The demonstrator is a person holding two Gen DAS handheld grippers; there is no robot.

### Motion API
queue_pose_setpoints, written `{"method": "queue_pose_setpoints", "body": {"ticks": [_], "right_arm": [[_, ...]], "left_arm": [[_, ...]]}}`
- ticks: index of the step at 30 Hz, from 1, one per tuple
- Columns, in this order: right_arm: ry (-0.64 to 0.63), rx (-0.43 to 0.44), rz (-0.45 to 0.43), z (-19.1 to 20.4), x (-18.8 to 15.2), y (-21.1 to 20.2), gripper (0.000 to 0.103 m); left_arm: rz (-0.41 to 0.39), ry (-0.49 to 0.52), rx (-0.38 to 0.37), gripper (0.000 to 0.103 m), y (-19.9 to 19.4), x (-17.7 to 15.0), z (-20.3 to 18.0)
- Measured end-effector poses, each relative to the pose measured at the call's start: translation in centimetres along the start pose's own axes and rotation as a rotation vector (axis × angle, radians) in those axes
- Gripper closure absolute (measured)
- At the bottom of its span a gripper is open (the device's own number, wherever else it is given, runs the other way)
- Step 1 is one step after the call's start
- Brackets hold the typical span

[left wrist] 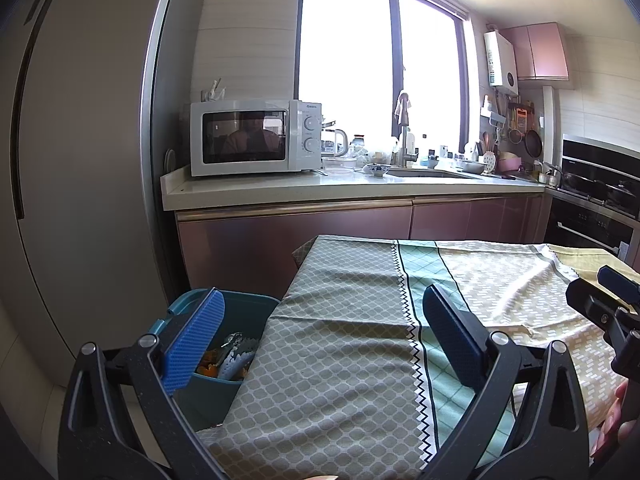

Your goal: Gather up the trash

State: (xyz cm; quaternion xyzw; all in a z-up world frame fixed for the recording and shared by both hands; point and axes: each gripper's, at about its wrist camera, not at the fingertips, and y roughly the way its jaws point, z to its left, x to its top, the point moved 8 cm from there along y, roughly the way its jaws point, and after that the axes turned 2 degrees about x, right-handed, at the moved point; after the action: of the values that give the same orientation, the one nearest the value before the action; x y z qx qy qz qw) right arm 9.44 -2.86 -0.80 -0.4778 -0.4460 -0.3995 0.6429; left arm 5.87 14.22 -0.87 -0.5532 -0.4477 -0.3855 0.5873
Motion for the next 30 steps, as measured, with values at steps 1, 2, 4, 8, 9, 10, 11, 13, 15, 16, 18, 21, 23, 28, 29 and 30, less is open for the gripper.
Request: {"method": "queue_pose_setpoints", "body": {"ticks": [1,2,4,8,9,10,11,13,15,16,18,21,23,28,29,30], "right_arm": [[0.000,0.001,0.000,0.01,-0.02,0.03,0.007],[0.000,0.001,0.000,0.00,-0.02,0.02,0.007],[-0.001,0.000,0.002,0.01,-0.03,0.04,0.007],[0.000,0.000,0.001,0.03,-0.05,0.04,0.007],[0.001,0.000,0.001,-0.02,-0.02,0.02,0.007],[0.001,0.001,0.001,-0.05,-0.01,0.00,0.007],[0.000,0.001,0.001,-0.05,0.00,0.02,0.007],[-0.001,0.000,0.000,-0.09,-0.01,-0.02,0.007],[-0.001,-0.001,0.001,-0.08,-0.03,0.02,0.007],[-0.001,-0.001,0.002,-0.11,-0.04,0.01,0.007],[0.001,0.001,0.003,-0.12,-0.05,0.02,0.007],[0.000,0.001,0.004,-0.13,-0.05,-0.02,0.007],[0.001,0.001,0.004,-0.13,-0.05,-0.03,0.007],[0.005,-0.001,0.002,-0.20,-0.01,0.01,0.007],[0.006,-0.002,0.003,-0.19,-0.03,0.02,0.007],[0.007,-0.002,0.003,-0.13,-0.05,0.06,0.007]], "left_arm": [[0.000,0.000,-0.001,0.005,0.06,-0.02,-0.08],[0.000,0.000,-0.001,0.005,0.10,-0.02,-0.16],[0.001,-0.001,-0.001,0.005,0.12,-0.04,-0.15],[0.000,0.000,-0.001,0.005,0.17,-0.07,-0.15],[0.000,-0.001,-0.002,0.005,0.18,-0.07,-0.16],[0.000,-0.001,-0.001,0.005,0.14,-0.03,-0.16],[0.001,-0.001,0.000,0.005,0.18,-0.06,-0.16],[0.001,-0.001,-0.002,0.005,0.14,-0.04,-0.16],[0.001,0.000,-0.001,0.005,0.11,-0.01,-0.15],[0.001,-0.001,-0.003,0.005,0.14,-0.03,-0.17],[0.001,0.001,-0.002,0.005,0.25,-0.15,-0.27],[0.002,-0.002,-0.004,0.005,0.36,-0.21,-0.28],[0.003,-0.003,-0.002,0.005,0.35,-0.23,-0.27],[0.010,-0.008,0.004,0.005,0.40,-0.57,-0.29],[0.011,-0.009,0.004,0.005,0.45,-0.63,-0.30],[0.012,-0.009,0.004,0.005,0.49,-0.68,-0.30]]}}
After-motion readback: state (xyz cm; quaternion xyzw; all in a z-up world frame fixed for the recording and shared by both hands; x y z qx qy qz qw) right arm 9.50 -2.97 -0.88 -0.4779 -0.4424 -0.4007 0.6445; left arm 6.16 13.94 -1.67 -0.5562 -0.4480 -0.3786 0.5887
